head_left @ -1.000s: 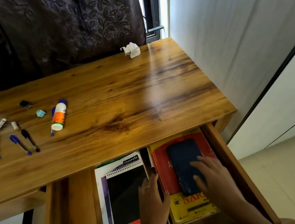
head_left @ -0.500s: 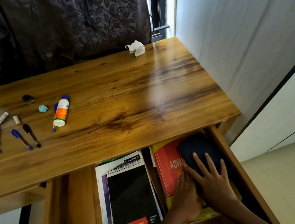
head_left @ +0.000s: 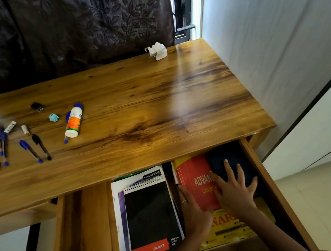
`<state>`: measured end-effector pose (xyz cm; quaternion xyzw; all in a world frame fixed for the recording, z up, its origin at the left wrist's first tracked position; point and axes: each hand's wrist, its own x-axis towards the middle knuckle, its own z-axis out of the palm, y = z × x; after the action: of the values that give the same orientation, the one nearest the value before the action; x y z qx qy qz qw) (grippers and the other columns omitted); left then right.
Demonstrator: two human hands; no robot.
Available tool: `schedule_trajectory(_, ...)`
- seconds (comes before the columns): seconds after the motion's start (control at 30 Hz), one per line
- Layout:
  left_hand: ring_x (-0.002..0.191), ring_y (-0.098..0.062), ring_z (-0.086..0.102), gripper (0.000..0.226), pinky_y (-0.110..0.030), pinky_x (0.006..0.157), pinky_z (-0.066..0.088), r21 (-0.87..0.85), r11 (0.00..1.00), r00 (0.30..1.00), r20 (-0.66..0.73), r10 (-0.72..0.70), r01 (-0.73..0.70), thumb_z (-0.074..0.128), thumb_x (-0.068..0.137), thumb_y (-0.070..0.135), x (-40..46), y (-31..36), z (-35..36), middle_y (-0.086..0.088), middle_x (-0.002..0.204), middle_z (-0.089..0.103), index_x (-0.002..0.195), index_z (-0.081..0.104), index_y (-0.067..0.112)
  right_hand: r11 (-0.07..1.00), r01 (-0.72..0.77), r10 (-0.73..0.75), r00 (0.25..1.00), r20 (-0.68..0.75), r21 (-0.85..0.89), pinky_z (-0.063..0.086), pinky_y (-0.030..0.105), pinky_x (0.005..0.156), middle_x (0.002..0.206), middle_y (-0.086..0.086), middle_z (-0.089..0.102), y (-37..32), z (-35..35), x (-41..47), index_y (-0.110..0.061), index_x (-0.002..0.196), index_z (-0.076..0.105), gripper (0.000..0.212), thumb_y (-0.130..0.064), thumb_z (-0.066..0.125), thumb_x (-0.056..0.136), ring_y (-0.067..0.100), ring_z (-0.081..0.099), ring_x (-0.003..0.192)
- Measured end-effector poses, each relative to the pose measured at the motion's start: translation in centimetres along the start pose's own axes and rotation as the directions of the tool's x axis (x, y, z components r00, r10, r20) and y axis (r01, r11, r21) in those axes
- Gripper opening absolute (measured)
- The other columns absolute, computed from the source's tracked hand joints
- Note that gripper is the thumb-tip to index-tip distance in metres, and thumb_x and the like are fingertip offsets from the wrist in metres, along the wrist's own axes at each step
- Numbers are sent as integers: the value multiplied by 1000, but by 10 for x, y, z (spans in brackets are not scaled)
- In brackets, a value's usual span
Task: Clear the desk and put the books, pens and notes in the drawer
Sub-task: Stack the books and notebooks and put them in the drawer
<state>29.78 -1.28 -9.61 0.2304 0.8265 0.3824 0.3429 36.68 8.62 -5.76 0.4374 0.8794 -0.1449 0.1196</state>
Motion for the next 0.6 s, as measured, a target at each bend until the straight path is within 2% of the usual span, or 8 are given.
schedule_trajectory(0.07, 137, -19, 25, 107, -21, 92, 47, -16, 1000, 1000, -11, 1, -1, 64, 88, 27, -1, 0, 2, 0, 157, -9, 137, -31, 32, 986, -24, 33, 998, -54, 163, 3, 63, 110, 158, 0, -3, -2, -9, -3, -38, 139, 31, 44, -39, 35, 95, 29, -11, 144)
schedule_trajectory(0.17, 139, -18, 22, 107, -25, 98, 44, -11, 1000, 999, 32, 8, -7, 63, 87, 39, 1, -6, 1, 1, 157, -9, 139, -30, 32, 973, -17, 45, 992, -118, 230, 5, 54, 113, 156, -1, 13, -7, -16, -10, -30, 133, 44, 38, -35, 39, 95, 24, -3, 145)
schedule_trajectory(0.27, 124, 4, 38, 91, -13, 87, 44, -58, 998, 992, 119, 29, -22, 54, 91, 43, 1, -10, -12, 6, 157, 9, 148, -17, 33, 961, 60, -4, 979, -203, 271, 11, 50, 112, 152, 1, 27, -16, -13, -17, -23, 124, 53, 33, -28, 45, 93, 24, 7, 144)
schedule_trajectory(0.33, 107, 24, 41, 69, -2, 79, 41, -53, 993, 994, 19, 110, -109, 50, 96, 29, -6, -7, -30, 14, 154, 15, 151, 6, 31, 948, 159, -79, 957, -278, 277, 19, 49, 110, 146, 3, 38, -27, -11, -20, -21, 119, 57, 31, -25, 47, 90, 25, 17, 141)
schedule_trajectory(0.37, 107, 27, 39, 58, 1, 80, 38, -47, 986, 981, -122, 151, -158, 49, 97, 22, -11, -5, -41, 15, 152, 21, 148, 22, 28, 941, 217, -136, 945, -296, 258, 21, 49, 110, 144, 3, 40, -34, -10, -21, -22, 119, 57, 31, -25, 47, 89, 24, 20, 140)
schedule_trajectory(0.47, 128, 1, 39, 47, -14, 101, 34, 36, 989, 833, -534, 143, -147, 55, 90, 7, -15, -21, -80, 6, 142, 44, 134, 48, 23, 890, 413, -363, 899, -246, 194, 14, 47, 115, 149, 0, 31, -63, -4, -25, -26, 128, 48, 37, -26, 46, 91, 22, 15, 142)
schedule_trajectory(0.53, 128, -19, 43, 48, -34, 103, 39, -36, 999, 778, -627, -25, 2, 56, 89, 6, -11, -46, -106, -4, 139, 48, 135, 46, 14, 816, 572, -551, 812, -193, 80, 11, 47, 113, 151, 3, 29, -87, 4, -31, -24, 132, 45, 42, -28, 49, 90, 26, 18, 143)
schedule_trajectory(0.6, 123, -29, 48, 47, -46, 102, 42, -200, 965, 770, -585, -254, 167, 52, 94, 12, -11, -61, -128, -13, 137, 48, 139, 39, 10, 669, 739, -743, 662, -93, -82, 13, 47, 106, 147, 9, 38, -111, 20, -32, -22, 131, 47, 47, -30, 56, 85, 31, 30, 138)
